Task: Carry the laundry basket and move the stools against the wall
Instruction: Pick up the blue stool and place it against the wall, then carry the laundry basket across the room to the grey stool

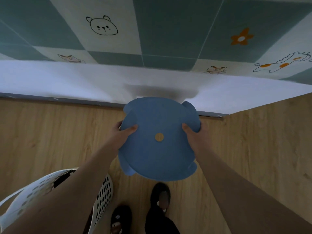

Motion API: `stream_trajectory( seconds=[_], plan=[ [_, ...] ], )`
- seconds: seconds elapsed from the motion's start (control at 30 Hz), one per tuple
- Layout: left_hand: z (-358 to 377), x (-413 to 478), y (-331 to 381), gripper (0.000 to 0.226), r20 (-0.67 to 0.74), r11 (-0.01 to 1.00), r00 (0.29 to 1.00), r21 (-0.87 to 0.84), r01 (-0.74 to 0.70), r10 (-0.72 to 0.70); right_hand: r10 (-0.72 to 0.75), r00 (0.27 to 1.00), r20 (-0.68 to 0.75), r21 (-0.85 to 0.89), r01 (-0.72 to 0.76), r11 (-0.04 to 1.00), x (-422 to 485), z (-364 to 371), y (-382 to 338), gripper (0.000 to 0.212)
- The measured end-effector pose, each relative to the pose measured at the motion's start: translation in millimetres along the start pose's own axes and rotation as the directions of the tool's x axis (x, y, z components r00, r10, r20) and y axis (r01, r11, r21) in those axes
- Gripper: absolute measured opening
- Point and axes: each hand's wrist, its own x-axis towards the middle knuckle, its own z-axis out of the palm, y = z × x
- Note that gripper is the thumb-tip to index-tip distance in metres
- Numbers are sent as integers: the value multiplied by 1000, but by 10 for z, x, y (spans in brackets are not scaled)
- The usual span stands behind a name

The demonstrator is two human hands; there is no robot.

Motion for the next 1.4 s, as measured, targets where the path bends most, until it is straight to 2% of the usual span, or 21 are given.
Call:
stream_trajectory(
  seconds=[0.1,0.2,0.27,0.43,0.63,0.93,1.07,1.2,1.4],
  plan=[
    [-10,-83,56,74,-64,992,995,107,-67,74,-153,983,-100,-171,134,976,-109,60,-49,50],
    [-80,-225,151,71,-140,934,965,314,-168,221,-236,961,-140,-380,168,910,-259,149,-109,66],
    [-132,-307,177,70,-142,886,943,407,-221,301,-293,948,-129,-457,205,866,-380,198,-150,66],
    [-435,-588,115,70,-96,790,913,542,-286,396,-409,912,-44,-526,327,785,-882,364,-179,58],
    [-833,-901,-99,61,-39,761,888,534,-368,457,-489,872,-31,-532,399,747,-1513,691,-40,47],
    [-2487,-1457,-1000,59,33,666,850,605,-436,526,-470,878,-92,-441,388,809,-2985,1712,704,44],
    [-3149,-1614,-1344,60,32,662,854,618,-425,519,-399,910,-113,-431,317,845,-3594,2244,1054,44],
    [-3737,-1603,-1741,63,20,649,880,667,-365,474,-309,946,-95,-388,251,887,-4099,2739,1514,43],
    [-4175,-1359,-2268,74,-24,652,952,734,-190,305,-163,980,-115,-347,114,931,-4317,3055,2205,42]
  ],
)
